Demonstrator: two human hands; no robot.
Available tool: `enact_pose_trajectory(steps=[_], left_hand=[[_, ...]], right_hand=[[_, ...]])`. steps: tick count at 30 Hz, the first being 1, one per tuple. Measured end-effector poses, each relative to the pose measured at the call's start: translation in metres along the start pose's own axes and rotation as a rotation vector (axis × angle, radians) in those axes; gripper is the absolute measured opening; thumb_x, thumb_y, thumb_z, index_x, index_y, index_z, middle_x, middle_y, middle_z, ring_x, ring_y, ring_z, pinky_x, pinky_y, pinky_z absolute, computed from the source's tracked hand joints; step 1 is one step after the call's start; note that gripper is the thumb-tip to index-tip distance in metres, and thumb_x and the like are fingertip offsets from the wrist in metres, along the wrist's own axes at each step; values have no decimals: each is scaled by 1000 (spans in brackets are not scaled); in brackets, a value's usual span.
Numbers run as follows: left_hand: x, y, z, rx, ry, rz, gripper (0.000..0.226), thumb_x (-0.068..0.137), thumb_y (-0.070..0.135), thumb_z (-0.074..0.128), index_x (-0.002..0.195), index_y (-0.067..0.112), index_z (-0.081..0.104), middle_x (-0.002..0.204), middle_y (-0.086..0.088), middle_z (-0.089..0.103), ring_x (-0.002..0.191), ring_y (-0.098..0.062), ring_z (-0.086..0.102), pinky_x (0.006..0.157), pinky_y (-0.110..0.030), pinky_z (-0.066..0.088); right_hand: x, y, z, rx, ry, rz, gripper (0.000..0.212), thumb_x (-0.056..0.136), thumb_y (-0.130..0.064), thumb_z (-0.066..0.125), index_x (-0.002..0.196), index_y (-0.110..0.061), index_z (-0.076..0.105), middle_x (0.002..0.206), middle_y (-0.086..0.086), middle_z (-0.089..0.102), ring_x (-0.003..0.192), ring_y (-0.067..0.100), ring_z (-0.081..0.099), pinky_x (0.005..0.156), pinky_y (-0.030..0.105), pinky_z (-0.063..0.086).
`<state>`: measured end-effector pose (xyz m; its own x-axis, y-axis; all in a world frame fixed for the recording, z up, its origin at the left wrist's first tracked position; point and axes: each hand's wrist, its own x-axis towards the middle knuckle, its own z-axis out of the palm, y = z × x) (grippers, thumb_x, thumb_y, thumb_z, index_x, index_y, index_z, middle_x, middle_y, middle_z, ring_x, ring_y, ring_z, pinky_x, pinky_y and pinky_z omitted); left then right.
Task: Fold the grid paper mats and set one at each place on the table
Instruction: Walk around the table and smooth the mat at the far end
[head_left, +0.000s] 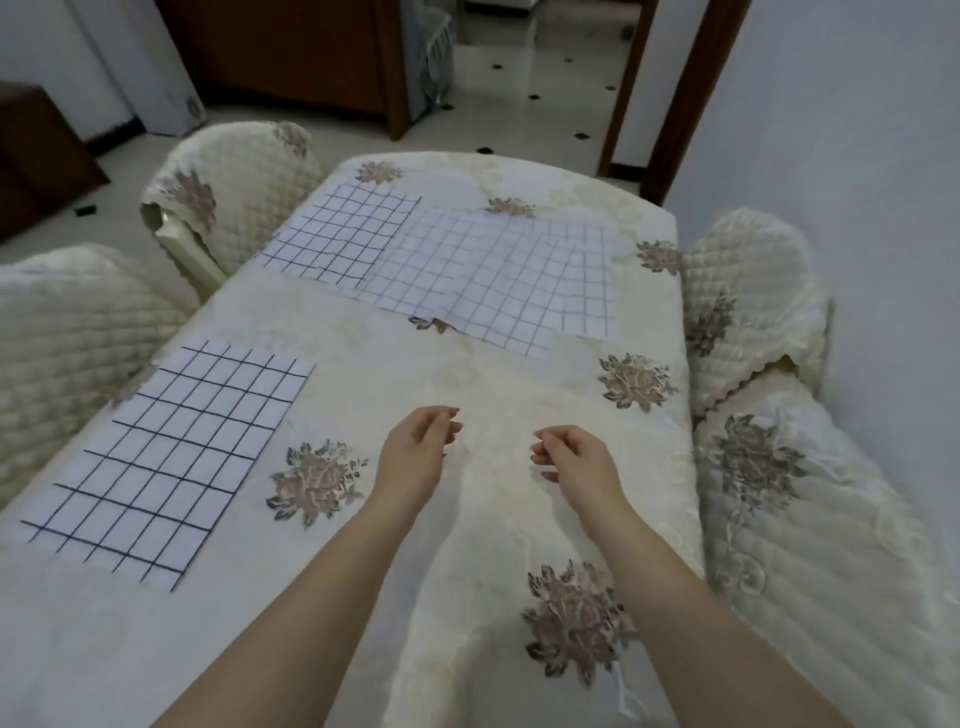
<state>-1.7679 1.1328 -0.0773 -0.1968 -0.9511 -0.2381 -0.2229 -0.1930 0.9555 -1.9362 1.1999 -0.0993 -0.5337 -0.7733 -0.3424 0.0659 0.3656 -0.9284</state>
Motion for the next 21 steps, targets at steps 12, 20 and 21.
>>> enact_pose_trajectory(steps=[12,20,21], left_hand=[[137,-20,93,896,-351,336,56,99,25,41,150,10,26,157,-10,27,145,-23,24,116,-34,25],[220,-43,129,1245,-354,408,57,102,28,25,154,10,9,163,-11,1,150,-29,-2,121,-44,9],[226,-43,131,1249,-363,405,57,103,29,24,154,11,8,163,-10,0,150,-29,-3,121,-44,6]], right_hand=[[153,-2,13,-765,-91,-263,44,99,-17,38,143,-9,38,154,8,28,144,23,23,114,27,20],[223,2,22,-1193,-149,-271,56,102,-25,26,153,-18,4,162,2,-5,149,19,-5,121,45,5],[227,4,24,-1217,-159,-273,56,102,-27,25,153,-18,3,162,1,-5,149,18,-5,121,46,4]])
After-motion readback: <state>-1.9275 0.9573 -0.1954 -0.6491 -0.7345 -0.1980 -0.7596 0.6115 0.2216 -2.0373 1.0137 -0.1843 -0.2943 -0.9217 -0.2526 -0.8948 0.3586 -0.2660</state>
